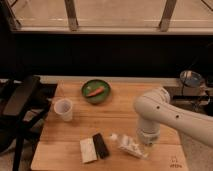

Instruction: Knock the bottle over

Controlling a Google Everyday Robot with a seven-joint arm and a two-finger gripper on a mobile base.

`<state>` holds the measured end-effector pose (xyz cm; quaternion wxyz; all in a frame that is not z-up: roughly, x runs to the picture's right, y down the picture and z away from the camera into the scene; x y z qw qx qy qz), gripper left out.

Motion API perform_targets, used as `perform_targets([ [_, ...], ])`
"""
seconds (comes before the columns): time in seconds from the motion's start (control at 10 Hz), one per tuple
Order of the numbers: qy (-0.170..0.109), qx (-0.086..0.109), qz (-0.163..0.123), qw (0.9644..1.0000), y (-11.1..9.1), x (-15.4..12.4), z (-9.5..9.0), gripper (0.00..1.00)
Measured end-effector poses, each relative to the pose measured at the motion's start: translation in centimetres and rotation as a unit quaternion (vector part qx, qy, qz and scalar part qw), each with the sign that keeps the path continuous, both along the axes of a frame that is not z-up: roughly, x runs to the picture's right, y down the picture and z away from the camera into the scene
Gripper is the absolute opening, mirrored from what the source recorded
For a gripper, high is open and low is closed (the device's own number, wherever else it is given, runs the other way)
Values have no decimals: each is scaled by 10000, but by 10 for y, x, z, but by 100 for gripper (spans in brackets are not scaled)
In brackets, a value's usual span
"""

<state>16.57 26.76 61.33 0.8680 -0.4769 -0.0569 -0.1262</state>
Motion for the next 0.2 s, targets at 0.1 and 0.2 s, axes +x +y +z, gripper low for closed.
perform_targets([
  [0.1, -79, -16, -55, 10000, -2, -7, 0, 0],
  [0.2, -141, -28, -98, 9998, -4, -12, 1, 0],
])
